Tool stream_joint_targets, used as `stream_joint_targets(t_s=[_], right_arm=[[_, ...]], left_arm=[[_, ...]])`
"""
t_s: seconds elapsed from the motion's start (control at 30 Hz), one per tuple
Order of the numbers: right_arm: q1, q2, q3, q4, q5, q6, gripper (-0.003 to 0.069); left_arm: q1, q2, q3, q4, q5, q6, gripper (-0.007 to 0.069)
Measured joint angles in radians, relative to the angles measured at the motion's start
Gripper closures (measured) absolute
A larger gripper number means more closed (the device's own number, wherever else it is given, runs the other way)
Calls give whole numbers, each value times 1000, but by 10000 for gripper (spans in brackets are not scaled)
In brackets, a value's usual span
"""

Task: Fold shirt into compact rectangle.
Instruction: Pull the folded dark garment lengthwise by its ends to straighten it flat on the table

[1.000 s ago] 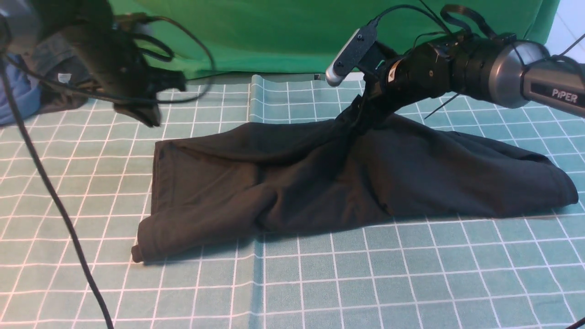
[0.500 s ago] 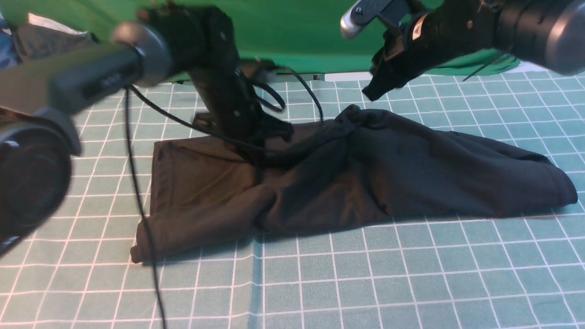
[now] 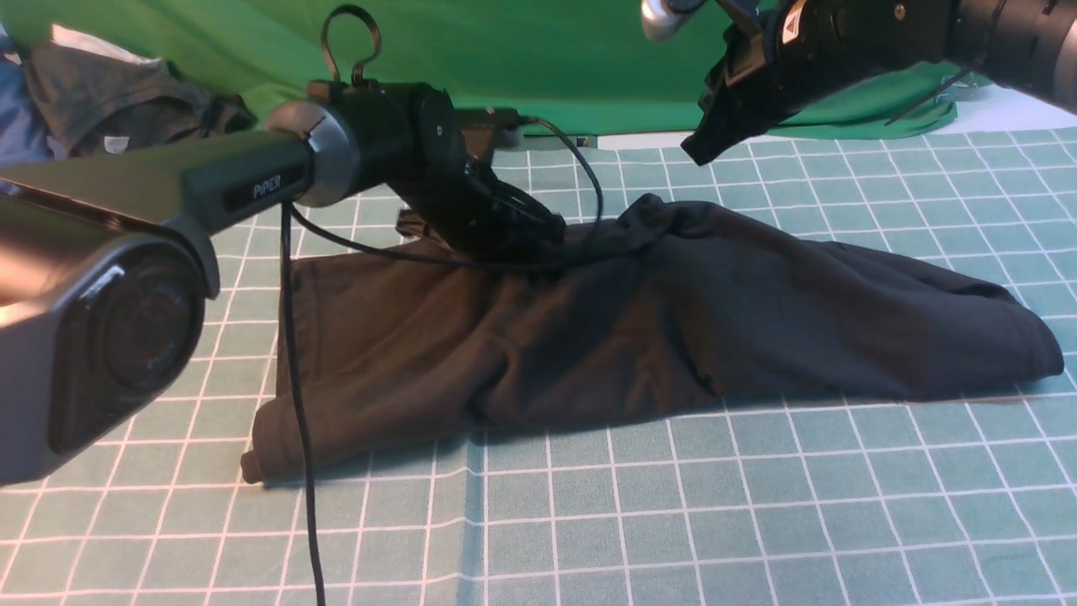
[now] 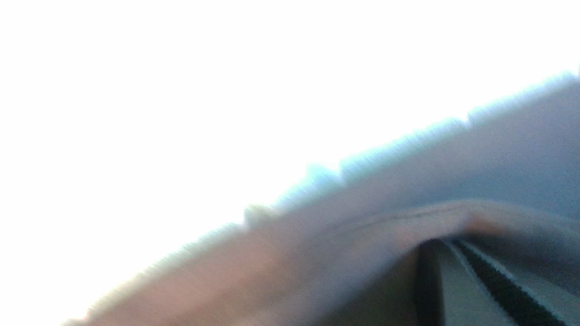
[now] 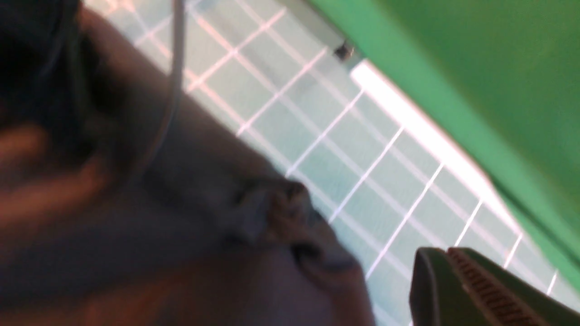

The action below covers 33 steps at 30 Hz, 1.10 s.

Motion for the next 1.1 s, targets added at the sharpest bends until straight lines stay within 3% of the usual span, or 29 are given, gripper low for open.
stream_joint_targets(t_s=[0.13,0.33,0.53,0.63,0.7,0.8,0.83,0.87,0.9,1.0,1.1], right_arm=[[0,-4,0,-58,92,24,637],[-47,-39,0,-125,194,130,637],[-231,-59,1,-110,327,193,637],[-365,-57,20,-24,382,215,617],[-398,-50,27,5,387,222,596],[-467,-16,30,94,386,218,516],[-479,11,31,123,384,209,442],[-479,17,31,127,382,206,434],[-478,46,31,144,378,183,363],[-464,90,31,161,371,140,300],[-441,137,31,166,344,112,280]], left_arm=[[55,2,-43,50,47,-89,617],[100,-88,-71,71,215,-48,617],[78,-328,61,71,275,26,617],[56,-464,274,49,241,38,617],[51,-495,350,37,221,38,617],[49,-524,503,-2,175,39,617],[49,-520,575,-9,154,39,617],[49,-519,582,-9,154,39,617],[49,-511,633,-9,135,39,617],[49,-499,691,11,101,29,617],[49,-489,722,83,74,-47,617]])
